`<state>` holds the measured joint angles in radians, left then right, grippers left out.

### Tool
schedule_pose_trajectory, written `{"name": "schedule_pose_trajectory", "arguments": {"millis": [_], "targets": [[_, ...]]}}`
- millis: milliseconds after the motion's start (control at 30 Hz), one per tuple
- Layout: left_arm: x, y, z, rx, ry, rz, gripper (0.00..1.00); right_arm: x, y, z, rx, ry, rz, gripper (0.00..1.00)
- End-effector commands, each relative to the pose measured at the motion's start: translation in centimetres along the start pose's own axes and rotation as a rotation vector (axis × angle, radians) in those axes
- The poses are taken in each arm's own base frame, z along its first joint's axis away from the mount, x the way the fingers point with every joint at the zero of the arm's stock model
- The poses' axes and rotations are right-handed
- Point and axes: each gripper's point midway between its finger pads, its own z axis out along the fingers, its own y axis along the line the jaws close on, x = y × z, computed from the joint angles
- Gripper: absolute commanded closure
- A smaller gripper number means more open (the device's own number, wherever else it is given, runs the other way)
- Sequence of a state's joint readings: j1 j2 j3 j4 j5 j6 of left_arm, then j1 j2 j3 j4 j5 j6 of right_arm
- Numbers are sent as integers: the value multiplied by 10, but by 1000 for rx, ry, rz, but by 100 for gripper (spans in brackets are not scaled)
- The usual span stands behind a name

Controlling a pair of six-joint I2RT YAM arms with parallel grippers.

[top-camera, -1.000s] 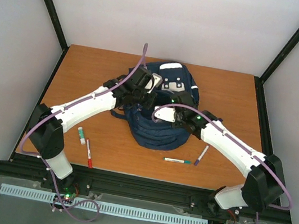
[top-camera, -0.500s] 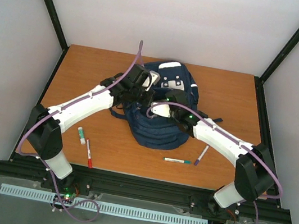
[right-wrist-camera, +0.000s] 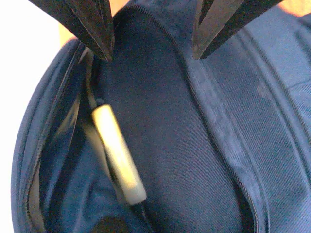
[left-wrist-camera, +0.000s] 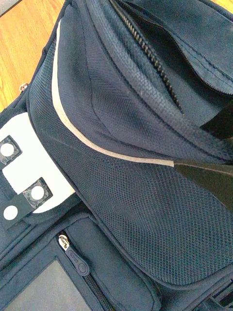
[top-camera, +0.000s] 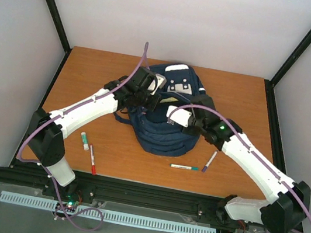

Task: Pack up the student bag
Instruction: Place the stationery in the student bag.

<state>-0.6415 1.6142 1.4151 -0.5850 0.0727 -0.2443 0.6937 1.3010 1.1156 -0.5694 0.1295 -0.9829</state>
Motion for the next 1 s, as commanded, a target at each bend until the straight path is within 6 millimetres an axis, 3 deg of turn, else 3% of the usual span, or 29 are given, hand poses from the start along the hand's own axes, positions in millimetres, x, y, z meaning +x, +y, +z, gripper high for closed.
{"name": "schedule_pose_trajectory", "arguments": {"millis": [0, 200, 333, 567, 800, 967], "targets": [[-52, -12, -43, 47, -166, -50, 99, 31, 29, -15, -151, 33, 211, 54], [-54, -13, -50, 48, -180, -49, 99, 110, 46, -32, -171, 133, 340, 54], [-54, -13, -50, 48, -181, -49, 99, 146, 75, -41, -278, 182, 356, 54], [-53, -18, -49, 79, -175, -60, 99, 166, 110, -37, -398, 217, 241, 50], [-54, -17, -51, 73, -179, -56, 99, 209, 146, -14, -497, 366, 14, 50], [-52, -20, -46, 95, -164, -66, 99, 211, 161, 2, -539, 399, -71, 50]]}}
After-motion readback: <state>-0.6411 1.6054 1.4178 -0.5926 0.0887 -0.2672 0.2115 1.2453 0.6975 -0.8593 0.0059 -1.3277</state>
